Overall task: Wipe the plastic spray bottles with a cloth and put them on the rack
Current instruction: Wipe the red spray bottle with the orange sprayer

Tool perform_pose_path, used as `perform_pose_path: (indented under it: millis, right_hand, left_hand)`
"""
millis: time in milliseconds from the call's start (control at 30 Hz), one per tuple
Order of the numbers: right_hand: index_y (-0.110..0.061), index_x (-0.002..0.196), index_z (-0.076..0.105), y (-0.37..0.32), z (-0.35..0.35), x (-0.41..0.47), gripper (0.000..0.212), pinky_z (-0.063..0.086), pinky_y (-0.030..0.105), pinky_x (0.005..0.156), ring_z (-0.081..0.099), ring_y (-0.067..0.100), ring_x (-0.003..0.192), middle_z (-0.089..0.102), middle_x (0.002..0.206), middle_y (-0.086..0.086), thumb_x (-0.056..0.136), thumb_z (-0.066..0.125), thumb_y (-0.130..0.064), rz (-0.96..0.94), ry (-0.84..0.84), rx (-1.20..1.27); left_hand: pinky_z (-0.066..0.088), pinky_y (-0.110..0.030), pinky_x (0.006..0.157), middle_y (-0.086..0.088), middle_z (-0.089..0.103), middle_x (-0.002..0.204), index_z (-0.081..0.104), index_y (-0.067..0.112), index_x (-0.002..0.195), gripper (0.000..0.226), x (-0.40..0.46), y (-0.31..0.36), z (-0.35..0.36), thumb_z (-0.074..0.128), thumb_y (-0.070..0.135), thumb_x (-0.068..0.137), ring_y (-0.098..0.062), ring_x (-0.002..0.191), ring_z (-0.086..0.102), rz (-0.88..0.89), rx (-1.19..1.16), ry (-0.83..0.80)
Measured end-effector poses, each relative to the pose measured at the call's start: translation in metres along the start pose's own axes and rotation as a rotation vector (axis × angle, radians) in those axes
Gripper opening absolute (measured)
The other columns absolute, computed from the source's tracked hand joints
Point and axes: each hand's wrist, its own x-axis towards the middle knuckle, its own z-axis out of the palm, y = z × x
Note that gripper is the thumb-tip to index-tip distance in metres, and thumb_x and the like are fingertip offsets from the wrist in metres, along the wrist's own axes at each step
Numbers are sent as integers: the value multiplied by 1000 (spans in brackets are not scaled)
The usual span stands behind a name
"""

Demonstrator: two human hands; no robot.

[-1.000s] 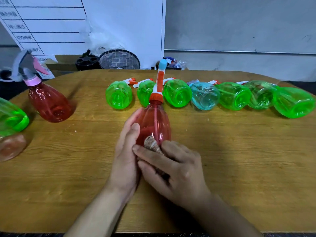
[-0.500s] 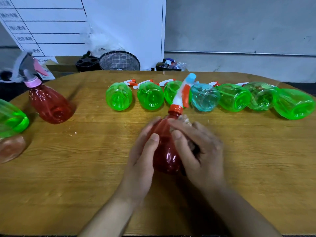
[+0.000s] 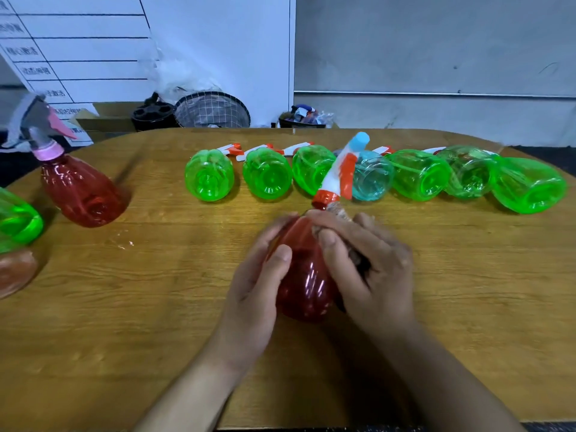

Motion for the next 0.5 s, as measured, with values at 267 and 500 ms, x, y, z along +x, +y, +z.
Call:
perform_pose_path:
  millis: [267,500]
  right_hand:
    - [-13,122,72,-4,4,6,25,53,25,90,72,8,105,75,114,-6,102,62,-22,125,138,181]
    - [-8,111,66,-4,0,13,11,50,20,86,68,5,97,70,107,-4,104,62,-15,164,249,234]
  left_hand:
    - [56,-36,106,3,69,140,56,34,147,75,-3,4,0,84,44,78,-17,132,65,-25,-13,-79]
    - [56,-52,107,0,70,138,56,28,149,59,-1,9,3,68,38,92,-23,130,67,-68,-121,-55]
